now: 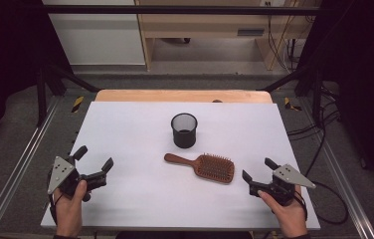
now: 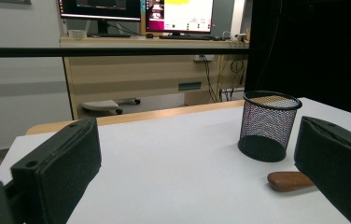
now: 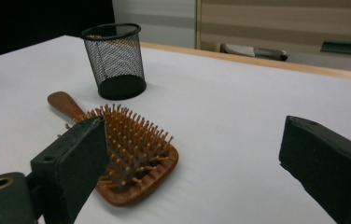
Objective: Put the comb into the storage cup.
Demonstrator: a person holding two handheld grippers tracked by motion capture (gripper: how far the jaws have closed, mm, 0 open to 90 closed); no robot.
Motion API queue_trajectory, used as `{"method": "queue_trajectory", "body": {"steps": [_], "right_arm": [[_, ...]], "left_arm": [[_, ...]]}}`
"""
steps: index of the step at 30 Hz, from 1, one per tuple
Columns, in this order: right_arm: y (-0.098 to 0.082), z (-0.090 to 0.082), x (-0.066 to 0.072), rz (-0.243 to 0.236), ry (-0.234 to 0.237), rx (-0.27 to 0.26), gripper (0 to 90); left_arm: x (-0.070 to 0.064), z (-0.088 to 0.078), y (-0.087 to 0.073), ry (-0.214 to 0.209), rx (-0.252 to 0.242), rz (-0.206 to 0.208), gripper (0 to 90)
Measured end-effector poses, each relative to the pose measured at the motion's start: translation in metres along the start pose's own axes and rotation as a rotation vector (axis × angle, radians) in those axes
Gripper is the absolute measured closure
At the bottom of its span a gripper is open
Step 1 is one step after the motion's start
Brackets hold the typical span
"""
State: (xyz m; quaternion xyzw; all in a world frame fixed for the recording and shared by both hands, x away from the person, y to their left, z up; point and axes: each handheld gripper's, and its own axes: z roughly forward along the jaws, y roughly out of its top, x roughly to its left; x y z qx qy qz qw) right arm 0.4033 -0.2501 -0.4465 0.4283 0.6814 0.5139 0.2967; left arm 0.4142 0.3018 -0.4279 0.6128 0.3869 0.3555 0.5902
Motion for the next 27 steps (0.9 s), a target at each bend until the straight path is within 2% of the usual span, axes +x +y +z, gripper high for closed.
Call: {"method": "queue_trajectory", "body": {"steps": [8,11,12,13,14,15,16,17,18,19,25,27], "right_arm": [[-0.001,0.002,0.003,-0.002,0.002,0.041,21.5],[-0.002,0.006,0.006,-0.016,0.003,0.087,33.9],[-0.002,0.006,0.006,-0.016,0.003,0.087,33.9],[-0.003,0.007,0.008,-0.024,0.01,0.105,41.8],[-0.003,0.007,0.008,-0.024,0.01,0.105,41.8],[-0.003,0.008,0.009,-0.025,0.014,0.119,45.7],[-0.004,0.01,0.01,-0.031,0.022,0.136,54.7],[-0.004,0.01,0.011,-0.03,0.027,0.15,58.5],[-0.004,0.01,0.011,-0.03,0.027,0.15,58.5],[-0.005,0.012,0.013,-0.032,0.037,0.172,66.6],[-0.008,0.02,0.018,-0.049,0.038,0.228,81.6],[-0.008,0.021,0.018,-0.046,0.037,0.235,84.0]], "left_arm": [[0.0,0.001,-0.001,0.001,0.007,-0.005,0.8],[0.0,0.001,-0.001,0.002,0.007,-0.005,0.8],[0.0,0.001,-0.001,0.002,0.007,-0.005,0.8],[0.0,0.001,-0.001,0.001,0.008,-0.004,0.8],[0.0,0.001,-0.001,0.001,0.01,-0.004,0.8],[0.0,0.001,-0.001,0.001,0.01,-0.005,0.8],[-0.001,0.002,-0.001,0.002,0.01,-0.005,0.8],[-0.001,0.002,-0.001,0.002,0.011,-0.005,0.8],[-0.001,0.002,-0.001,0.002,0.012,-0.005,0.8],[-0.001,0.002,-0.001,0.002,0.013,-0.005,0.8],[-0.001,0.002,-0.001,0.003,0.016,-0.003,0.8],[-0.001,0.002,-0.001,0.002,0.016,-0.003,0.7]]}}
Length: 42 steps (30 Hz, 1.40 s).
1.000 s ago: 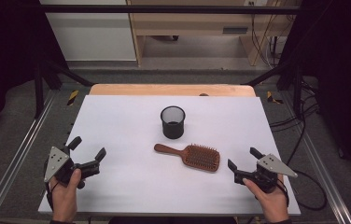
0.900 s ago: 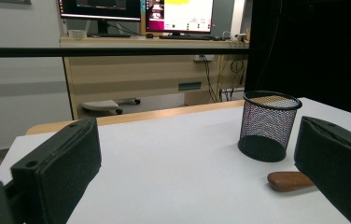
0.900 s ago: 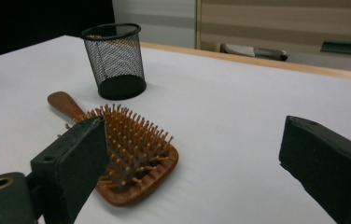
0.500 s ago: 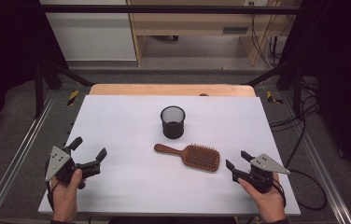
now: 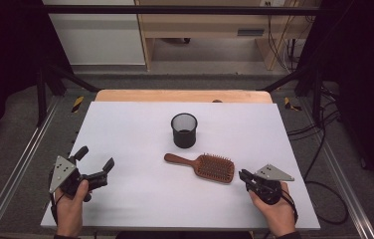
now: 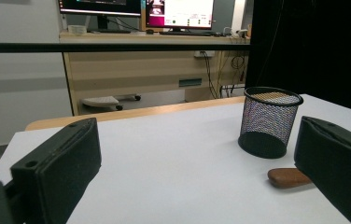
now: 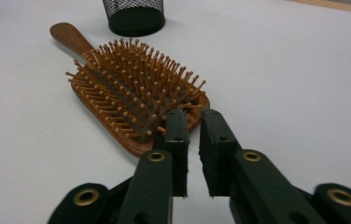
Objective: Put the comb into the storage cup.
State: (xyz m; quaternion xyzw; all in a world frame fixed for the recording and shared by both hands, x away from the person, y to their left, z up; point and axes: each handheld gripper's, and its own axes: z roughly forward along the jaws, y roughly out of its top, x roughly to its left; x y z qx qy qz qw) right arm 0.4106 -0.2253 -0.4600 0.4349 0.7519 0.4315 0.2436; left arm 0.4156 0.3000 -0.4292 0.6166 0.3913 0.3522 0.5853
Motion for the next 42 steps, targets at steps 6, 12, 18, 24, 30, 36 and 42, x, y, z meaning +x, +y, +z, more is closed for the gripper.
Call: {"method": "queue_trajectory", "body": {"steps": [6,12,18,24,30,36,42], "right_arm": [[0.003,0.013,-0.002,0.016,0.001,0.023,90.0],[0.006,0.025,-0.002,0.012,0.011,0.042,90.0],[0.007,0.031,-0.004,0.014,0.024,0.053,90.0],[0.008,0.034,-0.004,0.006,0.03,0.049,90.0],[0.012,0.04,-0.008,0.011,0.017,0.054,90.0],[0.016,0.046,-0.01,-0.012,0.001,0.055,90.0],[0.022,0.058,-0.012,-0.022,0.0,0.064,90.0]], "left_arm": [[0.0,0.001,0.0,-0.002,0.003,0.003,0.7],[0.0,0.0,0.0,-0.001,0.003,0.002,0.8],[0.0,0.0,0.0,-0.002,0.005,0.001,0.8],[-0.001,0.001,0.0,-0.006,0.008,0.004,0.8],[-0.001,0.001,-0.001,-0.006,0.007,0.0,0.8],[-0.001,0.001,-0.001,-0.008,0.012,0.001,0.8],[-0.001,0.001,-0.001,-0.01,0.018,0.004,0.8]]}}
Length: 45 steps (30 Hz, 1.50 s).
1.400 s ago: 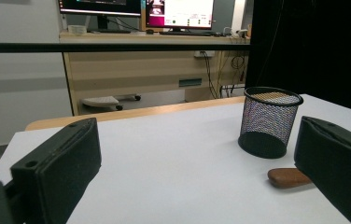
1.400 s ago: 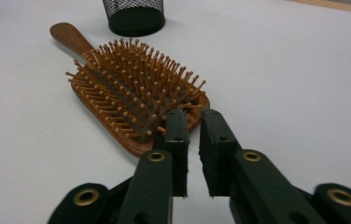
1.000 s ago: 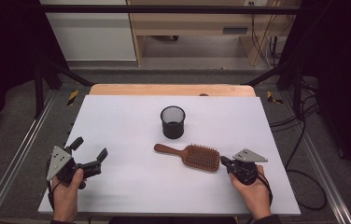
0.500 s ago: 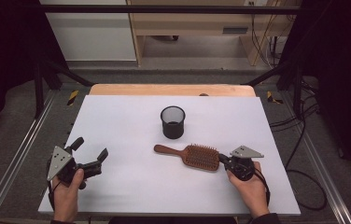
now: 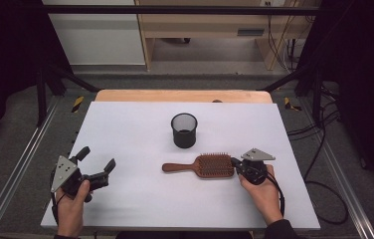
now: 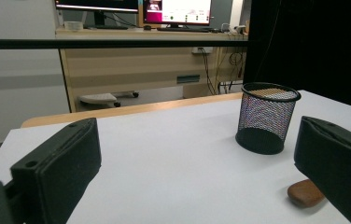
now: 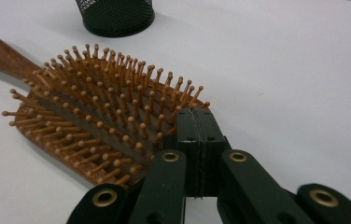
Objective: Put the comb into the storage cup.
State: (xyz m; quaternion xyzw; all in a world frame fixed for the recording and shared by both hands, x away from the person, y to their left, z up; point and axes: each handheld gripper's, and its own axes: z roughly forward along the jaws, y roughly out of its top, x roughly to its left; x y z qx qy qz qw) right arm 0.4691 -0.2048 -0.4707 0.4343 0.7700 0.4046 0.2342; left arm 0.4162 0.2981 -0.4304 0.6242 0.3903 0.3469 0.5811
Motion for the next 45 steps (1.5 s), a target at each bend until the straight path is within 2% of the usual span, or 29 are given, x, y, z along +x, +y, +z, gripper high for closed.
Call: {"method": "queue_trajectory", "body": {"steps": [10,16,23,29,45], "right_arm": [[0.012,0.017,-0.002,-0.032,0.009,0.016,90.0],[0.019,0.027,0.009,-0.063,0.025,0.026,90.0],[0.023,0.033,0.023,-0.077,0.049,0.031,90.0],[0.025,0.036,0.03,-0.083,0.059,0.031,90.0],[0.027,0.038,0.036,-0.081,0.075,0.03,90.0]], "left_arm": [[-0.004,0.002,0.0,-0.013,0.011,0.01,0.8],[-0.005,0.002,0.0,-0.017,0.018,0.017,0.8],[-0.005,0.002,-0.001,-0.019,0.022,0.016,0.8],[-0.006,0.003,-0.001,-0.021,0.024,0.017,0.9],[-0.007,0.004,-0.001,-0.024,0.025,0.016,0.9]]}}
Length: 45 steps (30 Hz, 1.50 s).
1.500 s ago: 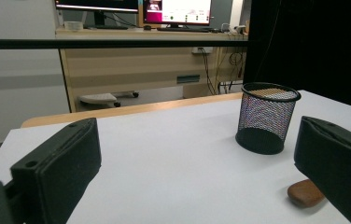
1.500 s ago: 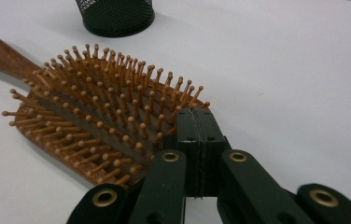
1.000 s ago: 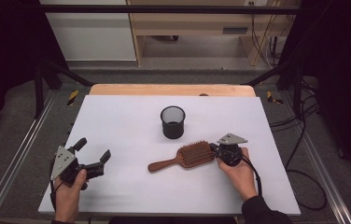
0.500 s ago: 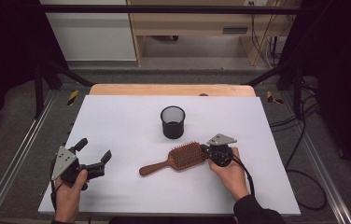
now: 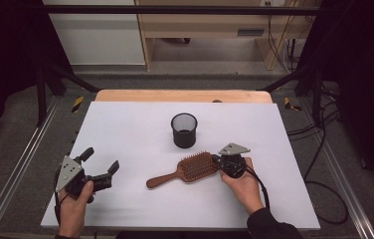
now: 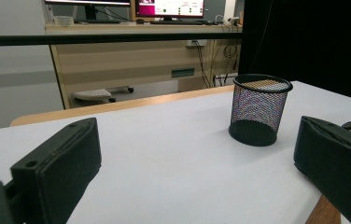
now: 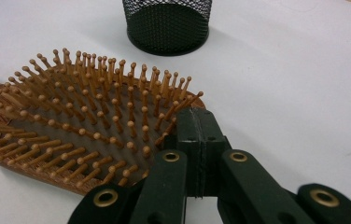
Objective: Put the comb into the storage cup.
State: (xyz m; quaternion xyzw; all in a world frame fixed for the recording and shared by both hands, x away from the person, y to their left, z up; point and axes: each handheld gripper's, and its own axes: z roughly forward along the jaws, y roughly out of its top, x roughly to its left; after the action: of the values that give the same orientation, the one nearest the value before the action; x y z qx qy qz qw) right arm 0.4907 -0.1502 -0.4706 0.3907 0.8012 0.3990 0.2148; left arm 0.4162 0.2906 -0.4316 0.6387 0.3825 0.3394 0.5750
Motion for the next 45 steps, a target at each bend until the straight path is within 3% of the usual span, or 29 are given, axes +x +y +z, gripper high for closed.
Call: {"method": "queue_trajectory", "body": {"steps": [45], "right_arm": [[0.027,0.032,0.075,-0.122,0.143,0.002,90.0]], "left_arm": [[-0.003,0.001,0.0,-0.014,0.008,0.006,0.9]]}}
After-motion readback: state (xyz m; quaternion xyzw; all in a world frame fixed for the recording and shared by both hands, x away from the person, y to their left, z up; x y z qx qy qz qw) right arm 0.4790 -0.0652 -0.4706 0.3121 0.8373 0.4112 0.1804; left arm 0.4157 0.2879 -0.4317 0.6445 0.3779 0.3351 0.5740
